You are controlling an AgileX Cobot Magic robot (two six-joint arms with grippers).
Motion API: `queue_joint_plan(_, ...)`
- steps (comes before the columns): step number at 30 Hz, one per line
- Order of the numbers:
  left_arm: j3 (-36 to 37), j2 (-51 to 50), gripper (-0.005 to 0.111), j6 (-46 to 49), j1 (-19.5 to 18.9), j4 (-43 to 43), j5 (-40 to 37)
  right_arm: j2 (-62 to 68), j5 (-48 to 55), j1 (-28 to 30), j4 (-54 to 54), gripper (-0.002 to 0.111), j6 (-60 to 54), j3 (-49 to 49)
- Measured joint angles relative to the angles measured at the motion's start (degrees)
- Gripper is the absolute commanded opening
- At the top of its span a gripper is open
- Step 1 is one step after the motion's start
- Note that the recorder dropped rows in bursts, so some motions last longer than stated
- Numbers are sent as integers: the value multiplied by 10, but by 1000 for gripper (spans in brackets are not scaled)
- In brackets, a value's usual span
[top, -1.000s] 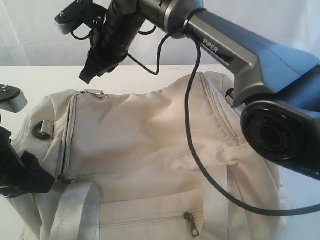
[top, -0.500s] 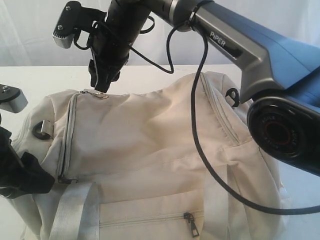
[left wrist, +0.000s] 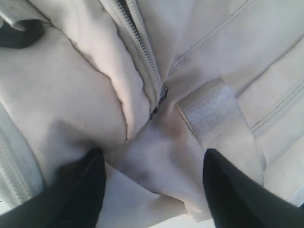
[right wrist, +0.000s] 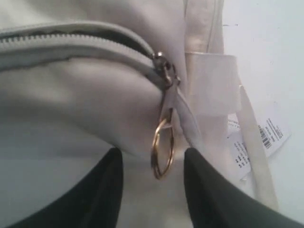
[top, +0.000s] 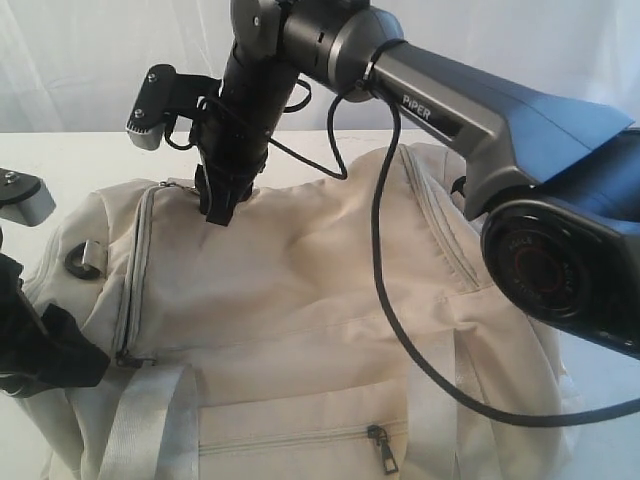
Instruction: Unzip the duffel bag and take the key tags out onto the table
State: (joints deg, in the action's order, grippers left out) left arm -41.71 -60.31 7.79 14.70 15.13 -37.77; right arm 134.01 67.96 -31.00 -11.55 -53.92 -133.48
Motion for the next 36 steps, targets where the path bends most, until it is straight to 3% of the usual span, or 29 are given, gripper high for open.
queue_joint_plan(9,0,0,63,13,0,13,0,5,-54,0,0,36,0,0)
queue_joint_plan(14,0,0,63,26,0,26,0,5,-62,0,0,21,0,0)
queue_joint_plan(18,0,0,63,28,0,26,0,5,-70,0,0,0,0,0)
queue_joint_plan(27,-1,0,63,30,0,30,-3,5,-84,0,73,0,65,0)
queue_joint_plan(31,-61,22,63,34,0,26,-39,5,-87,0,73,0,73,0)
queue_joint_plan(36,-107,38,63,23,0,14,34,-2,-84,0,73,0,92,0)
